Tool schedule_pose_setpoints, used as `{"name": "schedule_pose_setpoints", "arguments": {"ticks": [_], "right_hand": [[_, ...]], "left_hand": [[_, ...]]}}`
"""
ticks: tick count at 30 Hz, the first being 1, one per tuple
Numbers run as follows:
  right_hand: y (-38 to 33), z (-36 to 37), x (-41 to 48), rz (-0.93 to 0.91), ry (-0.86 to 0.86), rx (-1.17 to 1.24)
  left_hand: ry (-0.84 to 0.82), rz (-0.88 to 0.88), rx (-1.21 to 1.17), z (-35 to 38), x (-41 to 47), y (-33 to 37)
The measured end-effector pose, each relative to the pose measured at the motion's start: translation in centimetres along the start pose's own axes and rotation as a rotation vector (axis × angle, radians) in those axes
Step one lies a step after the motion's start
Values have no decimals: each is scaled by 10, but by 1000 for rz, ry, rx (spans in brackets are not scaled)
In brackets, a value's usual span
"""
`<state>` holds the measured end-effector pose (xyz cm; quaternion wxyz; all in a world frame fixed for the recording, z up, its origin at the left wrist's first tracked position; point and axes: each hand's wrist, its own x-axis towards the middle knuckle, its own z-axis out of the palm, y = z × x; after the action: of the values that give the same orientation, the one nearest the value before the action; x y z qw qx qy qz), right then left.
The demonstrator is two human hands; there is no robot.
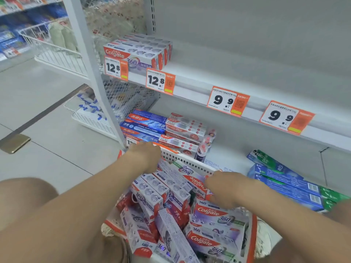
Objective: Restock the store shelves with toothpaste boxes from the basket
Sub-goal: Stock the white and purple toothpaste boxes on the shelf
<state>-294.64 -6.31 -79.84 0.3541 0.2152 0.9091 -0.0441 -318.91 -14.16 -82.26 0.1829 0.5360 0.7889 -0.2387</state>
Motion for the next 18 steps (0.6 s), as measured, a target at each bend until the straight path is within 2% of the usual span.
{"name": "schedule_pose_setpoints", "arguments": {"ticks": [5, 10, 15, 18], "right_hand": [[-17, -3, 2, -88, 162, 49], [-39, -26, 14, -185, 274, 56], [-44, -47, 27, -204, 293, 43], [-42, -52, 33, -162, 303, 32]], "left_hand": [[-11, -197, 2, 39, 6, -9], [51, -244, 82, 64, 10, -11], [108, -300, -202, 62, 11, -24], [34, -294, -339, 49, 1, -25]]}}
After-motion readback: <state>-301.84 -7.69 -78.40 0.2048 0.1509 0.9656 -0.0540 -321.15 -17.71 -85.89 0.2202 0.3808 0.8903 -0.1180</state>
